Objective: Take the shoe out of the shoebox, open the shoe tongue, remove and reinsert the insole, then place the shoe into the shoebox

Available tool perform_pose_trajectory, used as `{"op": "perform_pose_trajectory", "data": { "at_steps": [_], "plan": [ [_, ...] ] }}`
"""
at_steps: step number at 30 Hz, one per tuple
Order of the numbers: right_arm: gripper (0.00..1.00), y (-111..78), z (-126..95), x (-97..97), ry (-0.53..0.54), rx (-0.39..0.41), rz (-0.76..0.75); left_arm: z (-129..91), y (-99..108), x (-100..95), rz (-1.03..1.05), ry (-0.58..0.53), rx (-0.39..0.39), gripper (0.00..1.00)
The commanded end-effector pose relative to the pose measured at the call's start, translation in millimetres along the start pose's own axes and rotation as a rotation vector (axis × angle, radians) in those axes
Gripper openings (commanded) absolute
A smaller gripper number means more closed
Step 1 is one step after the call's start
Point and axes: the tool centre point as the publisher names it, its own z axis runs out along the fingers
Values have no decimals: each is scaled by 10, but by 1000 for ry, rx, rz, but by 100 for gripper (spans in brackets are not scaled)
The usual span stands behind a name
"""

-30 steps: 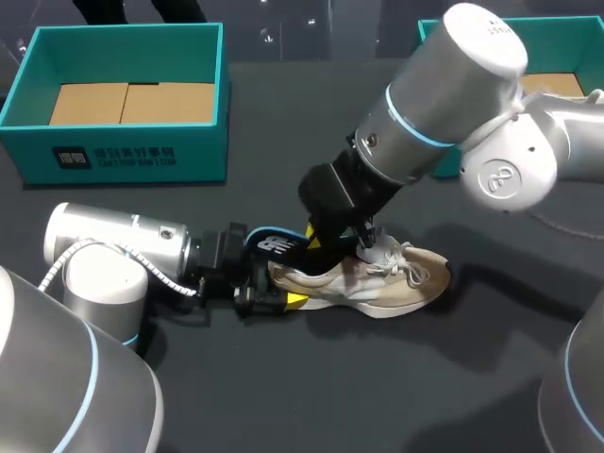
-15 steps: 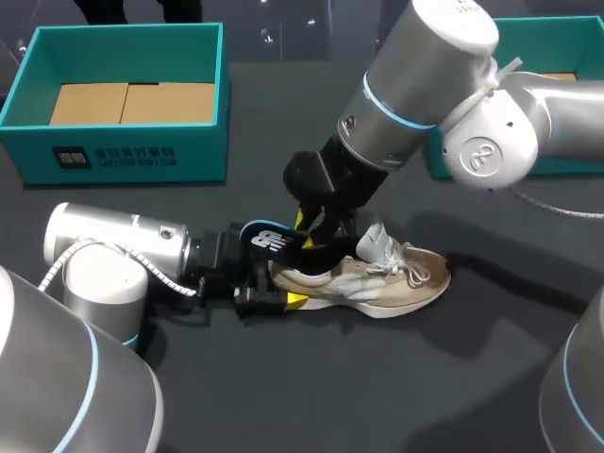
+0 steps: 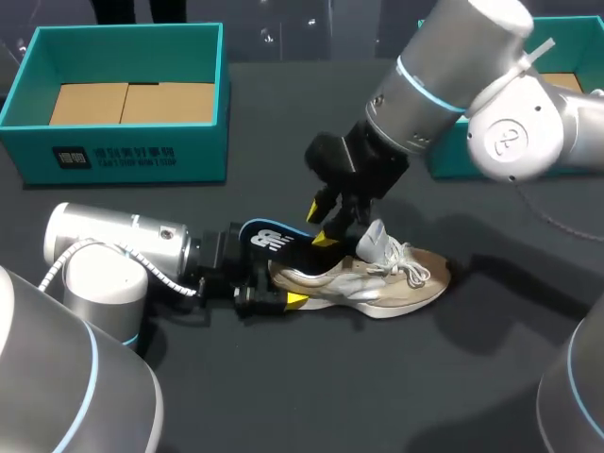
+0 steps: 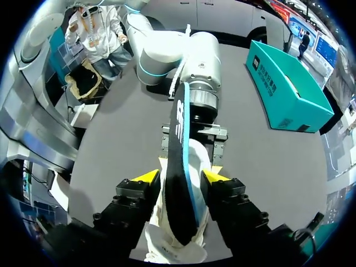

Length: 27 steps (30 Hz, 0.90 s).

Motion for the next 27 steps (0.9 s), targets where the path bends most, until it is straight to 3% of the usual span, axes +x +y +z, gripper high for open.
{"op": "perform_pose_trajectory", "data": {
  "at_steps": [1, 6, 11, 27],
  "plan": [
    [55, -16, 20, -38, 32, -27, 15, 22, 40, 6, 0, -2, 0, 0],
    [51, 5, 120, -64, 63, -74, 43, 22, 40, 6, 0, -2, 0, 0],
    [54, 14, 216, -81, 92, -112, 68, 22, 40, 6, 0, -2, 0, 0],
    [55, 39, 316, -73, 126, -153, 113, 22, 40, 6, 0, -2, 0, 0]
  ]
}}
